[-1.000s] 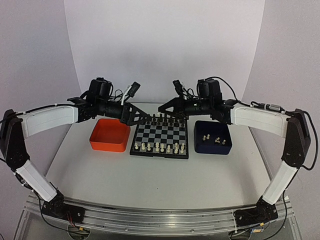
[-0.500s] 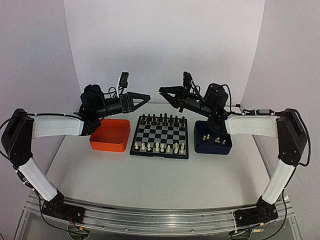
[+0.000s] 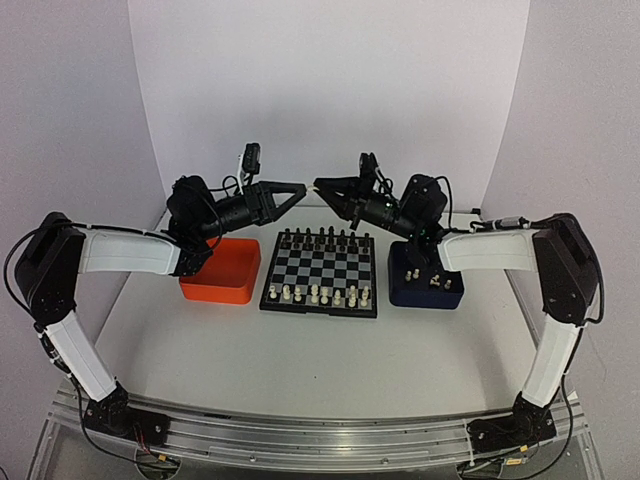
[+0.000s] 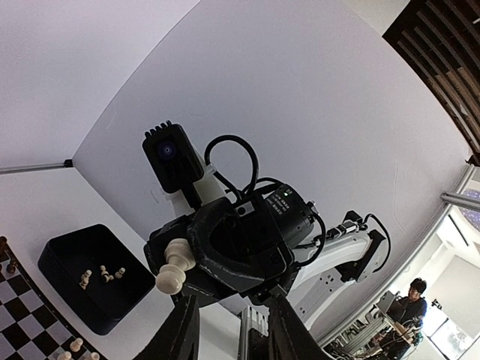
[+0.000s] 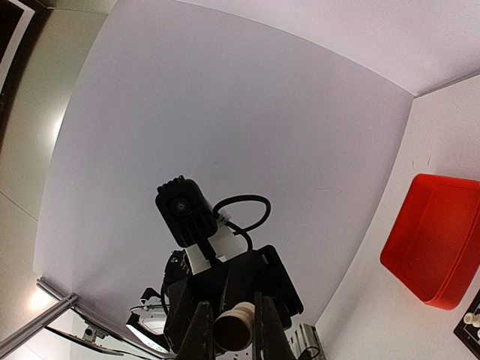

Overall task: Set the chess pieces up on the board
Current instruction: Place the chess piece on the chessboard.

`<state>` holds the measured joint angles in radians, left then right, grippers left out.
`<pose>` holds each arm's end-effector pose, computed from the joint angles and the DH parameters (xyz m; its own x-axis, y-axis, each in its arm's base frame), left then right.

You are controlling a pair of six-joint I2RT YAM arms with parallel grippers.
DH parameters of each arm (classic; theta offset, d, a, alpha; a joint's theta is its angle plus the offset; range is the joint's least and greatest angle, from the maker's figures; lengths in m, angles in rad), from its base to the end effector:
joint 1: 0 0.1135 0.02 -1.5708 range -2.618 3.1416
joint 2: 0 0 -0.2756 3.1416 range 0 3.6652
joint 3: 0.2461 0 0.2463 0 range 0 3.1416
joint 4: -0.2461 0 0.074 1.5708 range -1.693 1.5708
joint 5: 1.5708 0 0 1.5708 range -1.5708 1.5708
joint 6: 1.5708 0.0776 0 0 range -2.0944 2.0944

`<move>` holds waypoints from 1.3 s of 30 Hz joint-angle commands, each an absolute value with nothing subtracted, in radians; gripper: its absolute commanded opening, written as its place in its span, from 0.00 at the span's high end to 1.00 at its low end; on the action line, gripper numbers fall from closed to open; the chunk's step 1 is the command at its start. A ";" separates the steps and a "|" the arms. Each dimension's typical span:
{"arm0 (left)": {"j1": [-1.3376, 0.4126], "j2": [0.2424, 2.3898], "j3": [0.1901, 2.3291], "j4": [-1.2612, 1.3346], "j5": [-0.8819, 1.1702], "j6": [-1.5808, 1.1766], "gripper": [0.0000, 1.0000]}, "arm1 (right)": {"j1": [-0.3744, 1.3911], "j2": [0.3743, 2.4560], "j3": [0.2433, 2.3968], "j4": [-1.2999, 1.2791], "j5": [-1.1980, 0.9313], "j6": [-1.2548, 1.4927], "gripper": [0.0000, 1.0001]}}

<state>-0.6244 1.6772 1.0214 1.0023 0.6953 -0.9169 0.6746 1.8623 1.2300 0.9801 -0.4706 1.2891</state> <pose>0.2961 -0.2747 0.3348 -0.5767 -0.3356 -0.7448 0.7891 0.0071 -0.6142 0.3388 0.3160 0.3335 -0.7805 0.4721 -0.4098 -0.5030 -0.0850 0.8601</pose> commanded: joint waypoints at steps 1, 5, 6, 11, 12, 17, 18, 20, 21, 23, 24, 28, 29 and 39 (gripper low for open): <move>-0.635 1.682 1.065 1.030 0.658 -0.902 0.69 | 0.679 1.862 1.272 1.045 -0.476 1.316 1.00; -0.638 1.682 1.063 1.014 0.634 -0.895 0.70 | 0.678 1.844 1.254 1.050 -0.477 1.298 1.00; -0.638 1.683 1.061 1.013 0.631 -0.893 0.70 | 0.678 1.839 1.249 1.051 -0.476 1.293 1.00; -0.638 1.701 1.074 1.018 0.627 -0.900 0.70 | 0.679 1.833 1.248 1.058 -0.504 1.303 1.00; -0.638 1.709 1.080 1.025 0.632 -0.906 0.70 | 0.680 1.835 1.250 1.058 -0.509 1.307 1.00; -0.640 1.745 1.114 1.031 0.645 -0.917 0.71 | 0.680 1.849 1.264 1.061 -0.530 1.328 1.00; -0.640 1.753 1.119 1.030 0.646 -0.919 0.71 | 0.680 1.850 1.265 1.062 -0.534 1.329 1.00; -0.640 1.763 1.123 1.050 0.657 -0.929 0.72 | 0.680 1.851 1.264 1.062 -0.535 1.331 1.00; -0.640 1.767 1.123 1.060 0.660 -0.934 0.72 | 0.680 1.854 1.264 1.062 -0.534 1.331 1.00; -0.640 1.772 1.125 1.076 0.662 -0.942 0.76 | 0.680 1.864 1.267 1.062 -0.532 1.336 1.00; -0.640 1.775 1.126 1.081 0.662 -0.944 0.79 | 0.679 1.869 1.269 1.062 -0.531 1.339 1.00; -0.640 1.777 1.117 1.113 0.662 -0.955 0.90 | 0.680 1.882 1.276 1.062 -0.523 1.340 1.00; -0.640 1.775 1.114 1.115 0.659 -0.956 0.94 | 0.680 1.883 1.277 1.062 -0.522 1.339 1.00; -0.640 1.735 1.101 1.043 0.593 -0.916 1.00 | 0.678 1.894 1.280 1.051 -0.543 1.328 0.89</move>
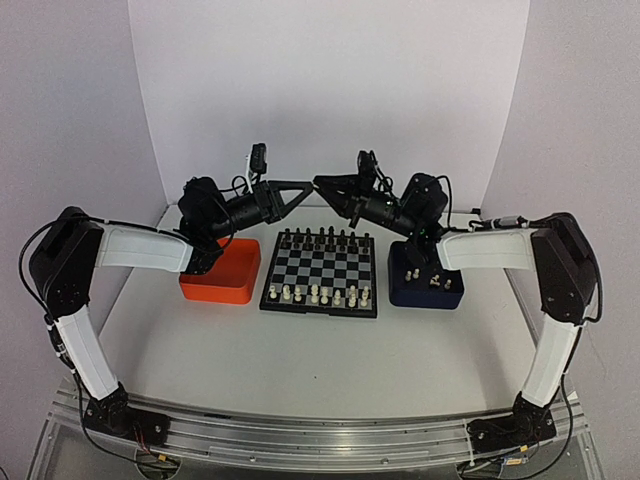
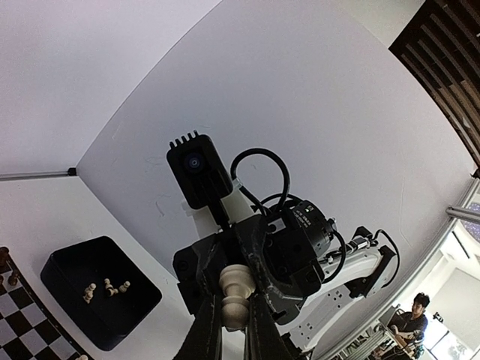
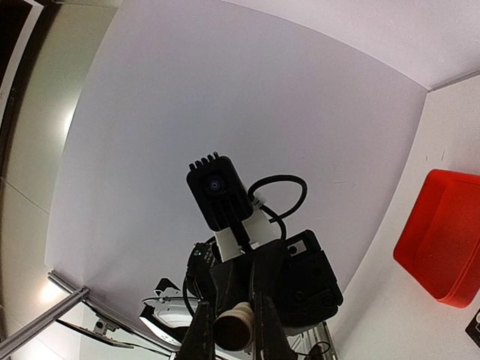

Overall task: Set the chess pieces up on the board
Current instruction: Place the chess piece on the chessboard.

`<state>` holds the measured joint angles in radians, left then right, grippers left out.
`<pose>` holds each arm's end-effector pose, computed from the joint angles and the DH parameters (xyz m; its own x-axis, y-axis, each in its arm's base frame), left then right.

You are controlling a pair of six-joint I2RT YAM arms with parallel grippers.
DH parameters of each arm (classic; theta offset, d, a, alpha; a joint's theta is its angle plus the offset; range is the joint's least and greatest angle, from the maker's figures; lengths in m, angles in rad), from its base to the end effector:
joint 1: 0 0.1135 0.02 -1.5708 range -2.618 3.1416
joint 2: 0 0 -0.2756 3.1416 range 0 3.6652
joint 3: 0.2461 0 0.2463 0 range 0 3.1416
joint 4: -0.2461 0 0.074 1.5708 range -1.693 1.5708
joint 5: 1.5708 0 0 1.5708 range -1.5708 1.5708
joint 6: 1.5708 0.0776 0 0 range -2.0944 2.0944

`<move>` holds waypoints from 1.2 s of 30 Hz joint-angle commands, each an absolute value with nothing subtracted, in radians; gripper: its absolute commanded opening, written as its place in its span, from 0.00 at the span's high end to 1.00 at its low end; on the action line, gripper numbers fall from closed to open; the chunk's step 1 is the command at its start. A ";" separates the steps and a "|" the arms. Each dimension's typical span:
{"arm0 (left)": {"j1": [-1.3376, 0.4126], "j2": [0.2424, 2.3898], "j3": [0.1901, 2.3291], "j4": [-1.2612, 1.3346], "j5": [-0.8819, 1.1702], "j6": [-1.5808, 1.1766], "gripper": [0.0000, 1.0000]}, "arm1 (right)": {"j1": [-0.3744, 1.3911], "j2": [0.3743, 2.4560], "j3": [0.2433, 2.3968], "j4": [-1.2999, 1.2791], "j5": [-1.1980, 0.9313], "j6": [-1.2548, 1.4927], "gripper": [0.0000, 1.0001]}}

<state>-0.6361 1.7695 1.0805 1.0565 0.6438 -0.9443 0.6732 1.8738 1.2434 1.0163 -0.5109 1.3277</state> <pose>0.3133 -0.2893 0.3270 -0.5805 -0.3768 -0.7219 0.7769 0.0092 -0.6296 0.3374 0.3176 0.3375 -0.8008 0.4443 -0.4016 -0.5018 -0.1316 0.8549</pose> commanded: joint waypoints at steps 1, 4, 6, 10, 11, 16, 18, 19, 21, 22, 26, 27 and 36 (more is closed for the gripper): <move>-0.640 1.726 1.105 0.999 0.584 -0.898 1.00 | 0.676 1.892 1.272 1.044 -0.539 1.318 0.84; -0.640 1.691 1.124 0.824 0.547 -0.831 1.00 | 0.658 1.868 1.226 1.006 -0.493 1.265 0.71; -0.640 1.664 1.136 0.710 0.519 -0.786 1.00 | 0.636 1.846 1.184 0.986 -0.459 1.242 0.65; -0.640 1.651 1.187 0.459 0.484 -0.708 1.00 | 0.591 1.805 1.108 0.970 -0.412 1.224 0.50; -0.640 1.657 1.209 0.397 0.477 -0.689 1.00 | 0.579 1.795 1.091 0.966 -0.406 1.222 0.47; -0.650 1.754 1.388 0.118 0.446 -0.608 1.00 | 0.494 1.738 1.010 0.899 -0.398 1.181 0.19; -0.664 1.825 1.497 -0.032 0.427 -0.561 1.00 | 0.463 1.704 0.984 0.806 -0.400 1.122 0.17; -0.671 1.864 1.565 -0.105 0.421 -0.541 1.00 | 0.451 1.674 0.976 0.726 -0.397 1.069 0.16; -0.691 1.943 1.697 -0.258 0.411 -0.491 1.00 | 0.443 1.610 0.969 0.543 -0.366 0.942 0.16; -0.702 1.987 1.762 -0.334 0.397 -0.470 1.00 | 0.443 1.574 0.973 0.438 -0.339 0.861 0.15; -0.743 2.181 2.026 -0.586 0.332 -0.398 1.00 | 0.443 1.430 0.976 0.059 -0.167 0.569 0.13; -0.750 2.209 2.072 -0.622 0.325 -0.388 1.00 | 0.443 1.399 0.975 0.001 -0.115 0.523 0.13; -0.795 2.374 2.316 -0.821 0.271 -0.272 1.00 | 0.443 1.274 0.945 -0.259 0.197 0.329 0.10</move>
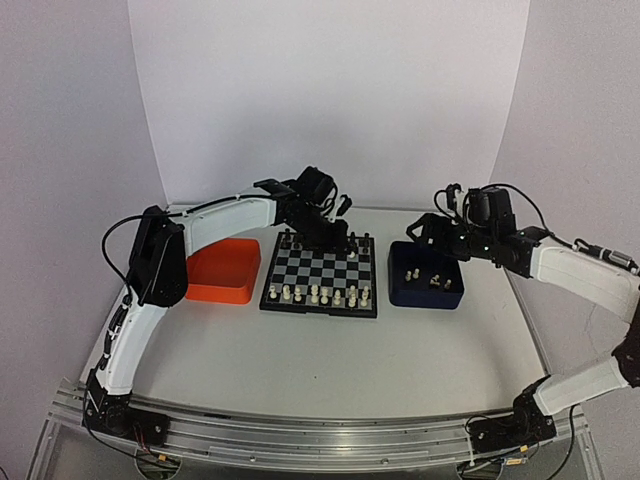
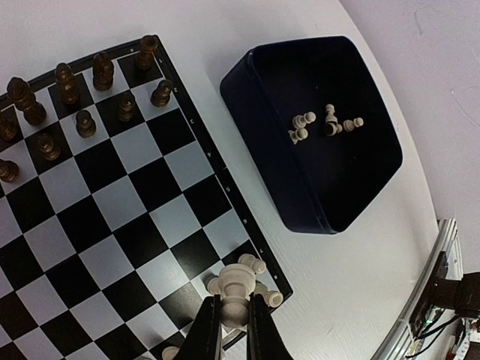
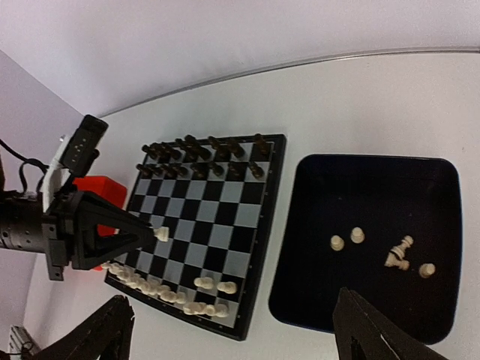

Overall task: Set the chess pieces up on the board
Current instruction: Place the chess piece on the chessboard.

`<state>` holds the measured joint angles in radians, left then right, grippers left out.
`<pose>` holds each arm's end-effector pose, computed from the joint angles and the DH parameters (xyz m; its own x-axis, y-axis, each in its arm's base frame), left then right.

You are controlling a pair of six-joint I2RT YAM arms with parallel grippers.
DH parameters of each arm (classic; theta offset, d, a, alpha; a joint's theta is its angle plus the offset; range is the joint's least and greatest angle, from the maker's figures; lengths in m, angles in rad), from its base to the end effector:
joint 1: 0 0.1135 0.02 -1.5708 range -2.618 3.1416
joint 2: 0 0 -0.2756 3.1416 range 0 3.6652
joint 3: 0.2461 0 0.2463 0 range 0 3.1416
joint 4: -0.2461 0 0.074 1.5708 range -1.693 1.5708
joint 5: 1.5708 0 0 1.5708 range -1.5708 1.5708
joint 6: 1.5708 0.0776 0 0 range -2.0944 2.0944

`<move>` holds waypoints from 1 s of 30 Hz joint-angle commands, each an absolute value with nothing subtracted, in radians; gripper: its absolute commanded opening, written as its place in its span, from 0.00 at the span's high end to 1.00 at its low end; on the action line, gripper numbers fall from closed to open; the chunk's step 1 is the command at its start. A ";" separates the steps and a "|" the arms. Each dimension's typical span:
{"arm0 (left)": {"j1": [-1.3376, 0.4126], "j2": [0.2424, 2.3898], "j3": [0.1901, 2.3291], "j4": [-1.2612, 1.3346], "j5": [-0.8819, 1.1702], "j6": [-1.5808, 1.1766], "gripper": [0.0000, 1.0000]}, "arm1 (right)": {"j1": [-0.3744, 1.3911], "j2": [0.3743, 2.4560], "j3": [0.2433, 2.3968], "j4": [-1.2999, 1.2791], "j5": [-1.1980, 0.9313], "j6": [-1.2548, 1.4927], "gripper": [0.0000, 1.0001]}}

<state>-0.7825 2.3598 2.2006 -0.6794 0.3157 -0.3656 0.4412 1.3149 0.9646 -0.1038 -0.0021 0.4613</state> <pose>0.3799 -0.4117 0.2192 -0.7848 0.3010 -0.5418 0.5748 0.6803 -0.4547 0.2996 0.1417 0.2880 -0.5460 0.2344 -0.8043 -0.2074 0.8924 0.4008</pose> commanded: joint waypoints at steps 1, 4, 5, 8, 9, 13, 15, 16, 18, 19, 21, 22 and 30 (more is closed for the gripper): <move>-0.799 2.386 2.329 -0.840 0.259 -0.262 1.00 | 0.442 1.263 0.938 -0.261 0.222 0.323 0.09; -0.809 2.410 2.346 -0.882 0.225 -0.240 1.00 | 0.441 1.243 0.929 -0.266 0.270 0.303 0.09; -0.811 2.415 2.347 -0.894 0.219 -0.234 1.00 | 0.442 1.239 0.928 -0.267 0.281 0.296 0.09; -0.817 2.427 2.350 -0.924 0.210 -0.221 1.00 | 0.442 1.236 0.929 -0.274 0.292 0.276 0.09; -0.821 2.431 2.352 -0.930 0.208 -0.215 1.00 | 0.441 1.237 0.933 -0.278 0.293 0.271 0.09; -0.837 2.465 2.386 -0.968 0.211 -0.197 1.00 | 0.442 1.235 0.936 -0.290 0.301 0.263 0.09; -0.843 2.472 2.393 -0.979 0.206 -0.193 1.00 | 0.441 1.233 0.937 -0.294 0.306 0.256 0.09; -0.844 2.475 2.393 -0.984 0.202 -0.193 1.00 | 0.441 1.231 0.936 -0.296 0.308 0.255 0.09; -0.847 2.479 2.397 -0.994 0.185 -0.195 1.00 | 0.440 1.227 0.934 -0.299 0.308 0.253 0.09; -0.848 2.480 2.397 -0.999 0.180 -0.195 1.00 | 0.441 1.225 0.933 -0.300 0.308 0.253 0.09; -0.851 2.481 2.394 -1.005 0.176 -0.194 1.00 | 0.441 1.221 0.931 -0.302 0.309 0.252 0.09; -0.853 2.483 2.393 -1.007 0.176 -0.193 1.00 | 0.442 1.218 0.929 -0.303 0.308 0.253 0.09; -0.864 2.497 2.401 -1.022 0.159 -0.196 1.00 | 0.441 1.198 0.919 -0.305 0.302 0.255 0.09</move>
